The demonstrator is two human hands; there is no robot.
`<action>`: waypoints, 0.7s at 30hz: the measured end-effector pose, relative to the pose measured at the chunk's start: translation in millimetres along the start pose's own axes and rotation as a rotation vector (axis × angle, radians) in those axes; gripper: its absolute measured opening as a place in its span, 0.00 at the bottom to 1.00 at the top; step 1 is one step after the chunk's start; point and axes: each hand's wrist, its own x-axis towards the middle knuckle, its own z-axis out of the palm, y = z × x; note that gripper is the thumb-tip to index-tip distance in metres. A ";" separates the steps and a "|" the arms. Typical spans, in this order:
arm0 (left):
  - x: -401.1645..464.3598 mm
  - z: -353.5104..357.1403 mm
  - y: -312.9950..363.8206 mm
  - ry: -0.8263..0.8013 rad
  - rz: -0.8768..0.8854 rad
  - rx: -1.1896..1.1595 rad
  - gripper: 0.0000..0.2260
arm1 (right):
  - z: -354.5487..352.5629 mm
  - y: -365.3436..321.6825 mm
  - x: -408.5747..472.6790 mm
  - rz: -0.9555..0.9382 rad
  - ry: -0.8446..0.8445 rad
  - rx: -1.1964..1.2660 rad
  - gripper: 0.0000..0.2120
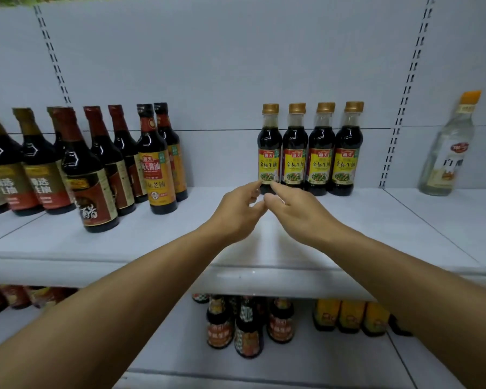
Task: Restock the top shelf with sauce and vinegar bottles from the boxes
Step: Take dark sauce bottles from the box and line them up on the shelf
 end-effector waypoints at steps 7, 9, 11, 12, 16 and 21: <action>-56.9 -17.9 3.8 -0.031 0.045 -0.005 0.24 | 7.2 -28.1 -56.0 -0.016 -0.009 -0.016 0.20; -72.9 -22.2 2.2 -0.043 0.066 -0.020 0.24 | 9.0 -35.0 -72.6 -0.038 -0.004 -0.002 0.23; -87.4 -26.8 0.3 -0.054 0.088 -0.025 0.25 | 12.1 -42.5 -86.2 -0.058 0.015 0.014 0.25; -94.2 -28.9 -0.7 -0.057 0.100 -0.028 0.25 | 13.9 -46.1 -92.1 -0.062 0.028 0.020 0.25; -118.8 -37.2 -1.3 -0.068 0.118 -0.025 0.25 | 21.7 -57.4 -116.9 -0.086 0.062 0.033 0.24; -148.1 -42.9 -1.9 -0.094 0.158 -0.050 0.23 | 32.0 -63.6 -144.4 -0.100 0.105 0.069 0.24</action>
